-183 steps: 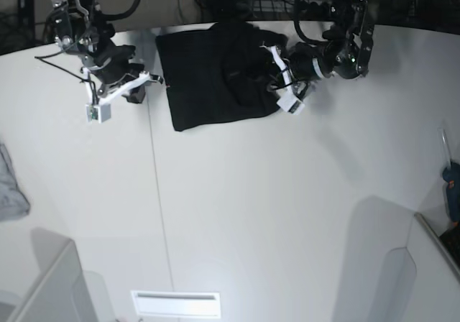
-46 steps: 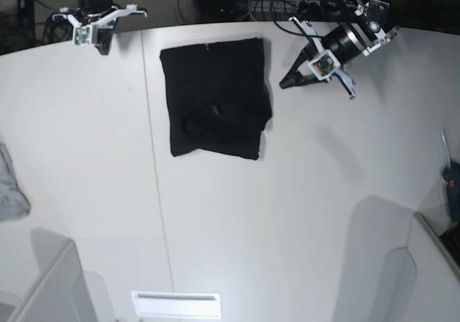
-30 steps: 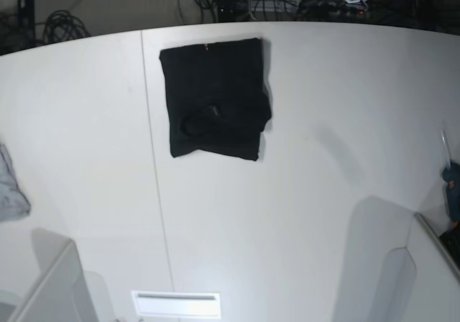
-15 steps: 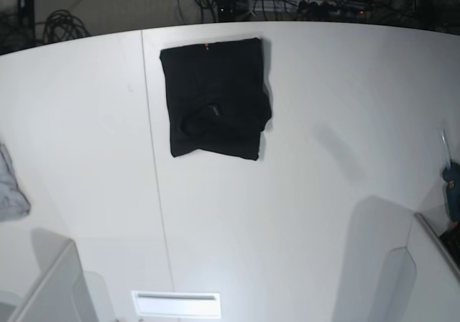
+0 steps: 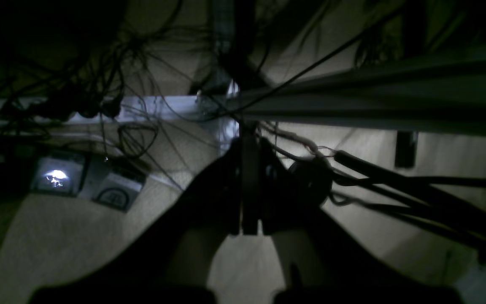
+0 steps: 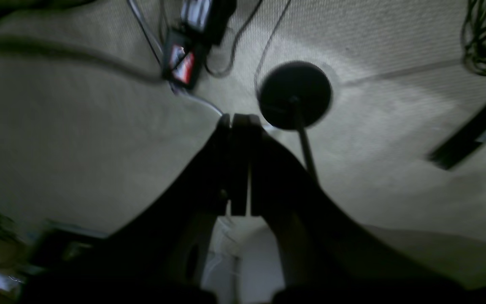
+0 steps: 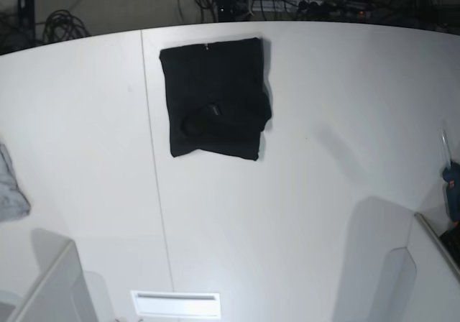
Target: Fold the T-shirt properly
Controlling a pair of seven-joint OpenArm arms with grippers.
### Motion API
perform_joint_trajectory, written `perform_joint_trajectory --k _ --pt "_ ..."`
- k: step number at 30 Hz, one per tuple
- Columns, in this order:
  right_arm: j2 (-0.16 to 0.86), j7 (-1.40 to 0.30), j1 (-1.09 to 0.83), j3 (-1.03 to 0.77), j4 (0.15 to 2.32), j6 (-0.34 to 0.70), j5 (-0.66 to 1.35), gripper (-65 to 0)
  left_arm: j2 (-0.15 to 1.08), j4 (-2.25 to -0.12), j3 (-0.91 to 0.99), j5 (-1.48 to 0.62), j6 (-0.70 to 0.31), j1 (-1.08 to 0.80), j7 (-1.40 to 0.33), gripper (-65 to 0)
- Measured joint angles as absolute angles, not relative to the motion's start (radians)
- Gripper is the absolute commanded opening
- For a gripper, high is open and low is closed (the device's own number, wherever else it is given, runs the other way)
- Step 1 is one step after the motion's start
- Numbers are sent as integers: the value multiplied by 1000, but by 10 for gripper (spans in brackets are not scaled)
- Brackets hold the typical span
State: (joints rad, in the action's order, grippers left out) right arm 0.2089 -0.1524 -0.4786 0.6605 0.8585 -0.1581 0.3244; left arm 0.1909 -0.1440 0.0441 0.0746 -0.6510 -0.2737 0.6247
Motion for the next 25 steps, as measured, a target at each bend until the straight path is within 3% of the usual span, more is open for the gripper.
perform_joint_trajectory --k 3,8,10,12,25 --pt "187 -41 -405 688 691 -159 398 -650 183 -144 44 77 -654 -221 537 -650" --pt "94 120 -299 627 327 -159 440 -650 186 -138 -105 76 -651 -130 304 -650" --pt "74 209 -276 617 236 -159 439 -650 185 -140 -156 72 -651 -113 288 -650" --pt "73 284 -274 615 217 -159 439 -650 184 -144 -180 70 -651 -112 298 -650" --pt "71 294 -237 614 210 -159 439 -650 183 -144 -187 71 -651 -117 299 -650"
